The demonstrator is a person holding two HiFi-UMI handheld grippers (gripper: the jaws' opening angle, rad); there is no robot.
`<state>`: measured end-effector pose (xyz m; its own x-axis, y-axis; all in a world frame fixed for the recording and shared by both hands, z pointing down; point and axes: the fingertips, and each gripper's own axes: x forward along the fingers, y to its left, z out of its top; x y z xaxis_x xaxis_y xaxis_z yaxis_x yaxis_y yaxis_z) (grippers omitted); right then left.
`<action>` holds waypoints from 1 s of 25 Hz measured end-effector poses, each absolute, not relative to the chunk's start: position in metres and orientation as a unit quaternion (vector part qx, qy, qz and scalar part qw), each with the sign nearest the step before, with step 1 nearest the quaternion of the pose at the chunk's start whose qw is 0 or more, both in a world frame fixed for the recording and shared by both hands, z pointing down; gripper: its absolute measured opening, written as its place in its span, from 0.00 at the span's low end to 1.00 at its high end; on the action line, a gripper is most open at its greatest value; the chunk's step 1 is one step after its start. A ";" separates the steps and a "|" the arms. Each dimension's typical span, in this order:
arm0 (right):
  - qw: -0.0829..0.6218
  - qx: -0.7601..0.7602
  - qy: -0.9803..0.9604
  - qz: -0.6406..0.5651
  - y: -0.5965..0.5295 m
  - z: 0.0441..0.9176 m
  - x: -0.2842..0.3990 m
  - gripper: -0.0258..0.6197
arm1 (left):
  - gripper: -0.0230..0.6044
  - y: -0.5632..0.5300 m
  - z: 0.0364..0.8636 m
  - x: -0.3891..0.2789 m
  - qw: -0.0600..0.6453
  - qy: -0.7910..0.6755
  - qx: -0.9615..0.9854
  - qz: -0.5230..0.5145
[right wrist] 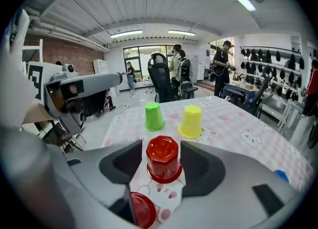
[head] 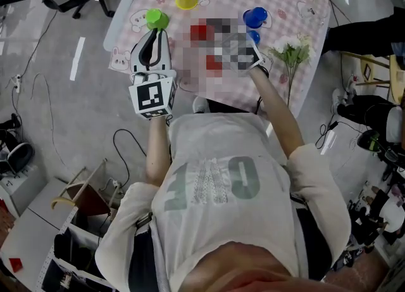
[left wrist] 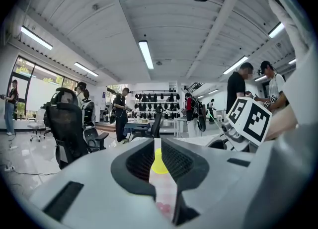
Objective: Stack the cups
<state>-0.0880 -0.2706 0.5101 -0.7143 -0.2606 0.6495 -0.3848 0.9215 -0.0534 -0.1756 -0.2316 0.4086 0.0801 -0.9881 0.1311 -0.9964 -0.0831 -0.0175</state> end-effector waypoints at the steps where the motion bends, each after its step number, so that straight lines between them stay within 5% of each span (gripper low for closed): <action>1: 0.339 0.176 -0.920 0.092 -0.271 0.512 -0.088 0.42 | 0.09 -0.232 0.409 -0.177 0.039 -0.677 0.733 0.054; 25: 0.299 0.293 -0.900 0.120 -0.273 0.504 -0.018 0.37 | 0.09 -0.244 0.417 -0.160 0.044 -0.658 0.749 0.060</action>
<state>-0.0177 -0.2729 0.5040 -0.6494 -0.4563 0.6084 -0.6002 0.7988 -0.0416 -0.1603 -0.2442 0.4171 0.1260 -0.9809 0.1481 -0.9915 -0.1295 -0.0138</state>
